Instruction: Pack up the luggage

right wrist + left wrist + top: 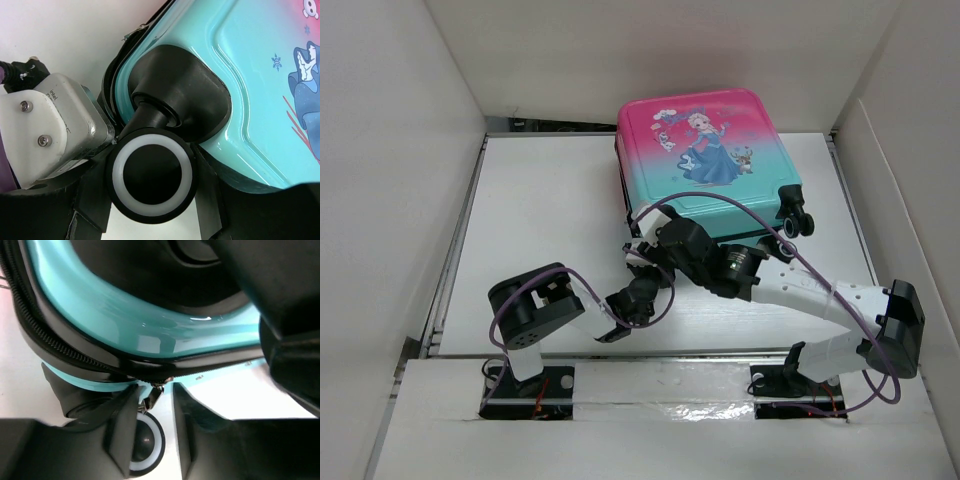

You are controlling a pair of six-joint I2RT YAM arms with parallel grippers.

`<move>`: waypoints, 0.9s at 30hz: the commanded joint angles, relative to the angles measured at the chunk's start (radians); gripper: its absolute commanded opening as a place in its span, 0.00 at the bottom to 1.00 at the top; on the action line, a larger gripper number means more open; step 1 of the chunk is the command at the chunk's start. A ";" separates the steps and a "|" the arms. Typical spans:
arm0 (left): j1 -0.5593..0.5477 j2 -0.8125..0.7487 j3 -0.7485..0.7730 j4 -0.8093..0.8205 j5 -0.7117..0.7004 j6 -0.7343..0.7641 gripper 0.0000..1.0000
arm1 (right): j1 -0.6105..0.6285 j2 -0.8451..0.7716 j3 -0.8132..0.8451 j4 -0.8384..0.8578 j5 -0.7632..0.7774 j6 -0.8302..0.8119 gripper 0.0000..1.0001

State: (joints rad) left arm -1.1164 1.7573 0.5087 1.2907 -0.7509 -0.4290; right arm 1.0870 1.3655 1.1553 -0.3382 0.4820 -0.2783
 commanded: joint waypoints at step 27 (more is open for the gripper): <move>0.061 -0.473 -0.214 -0.109 -0.160 0.178 0.00 | 0.086 -0.410 -0.256 0.173 -0.065 0.166 0.00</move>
State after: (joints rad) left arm -1.1431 1.4342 0.3054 1.1481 -0.5762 -0.2855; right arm 1.1336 1.0985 0.8902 -0.1642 0.4213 -0.1402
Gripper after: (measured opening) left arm 0.010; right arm 0.618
